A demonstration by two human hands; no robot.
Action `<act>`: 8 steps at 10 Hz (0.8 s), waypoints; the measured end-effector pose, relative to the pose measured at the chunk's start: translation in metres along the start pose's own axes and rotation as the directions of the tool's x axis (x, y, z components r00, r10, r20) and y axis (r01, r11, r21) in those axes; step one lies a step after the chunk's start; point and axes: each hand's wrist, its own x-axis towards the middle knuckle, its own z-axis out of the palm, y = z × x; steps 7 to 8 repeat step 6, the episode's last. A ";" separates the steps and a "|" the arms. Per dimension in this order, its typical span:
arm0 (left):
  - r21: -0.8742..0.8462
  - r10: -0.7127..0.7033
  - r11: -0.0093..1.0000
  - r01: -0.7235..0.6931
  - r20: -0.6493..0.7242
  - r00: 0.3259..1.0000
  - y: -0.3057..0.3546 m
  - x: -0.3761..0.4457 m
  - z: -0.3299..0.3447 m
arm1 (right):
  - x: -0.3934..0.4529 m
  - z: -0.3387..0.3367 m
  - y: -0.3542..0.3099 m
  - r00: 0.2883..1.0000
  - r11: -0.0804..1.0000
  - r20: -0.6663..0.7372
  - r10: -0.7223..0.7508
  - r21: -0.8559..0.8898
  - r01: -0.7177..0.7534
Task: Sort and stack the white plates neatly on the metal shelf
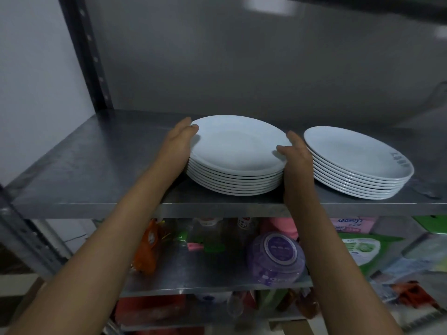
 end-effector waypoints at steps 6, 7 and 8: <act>0.777 0.662 0.203 -0.597 0.340 0.668 0.079 -0.154 0.062 | -0.103 -0.060 -0.083 0.836 0.822 0.238 -0.494 -0.186 0.539; 0.777 0.662 0.203 -0.597 0.340 0.668 0.079 -0.154 0.062 | -0.103 -0.060 -0.083 0.836 0.822 0.238 -0.494 -0.186 0.539; 0.777 0.662 0.203 -0.597 0.340 0.668 0.079 -0.154 0.062 | -0.103 -0.060 -0.083 0.836 0.822 0.238 -0.494 -0.186 0.539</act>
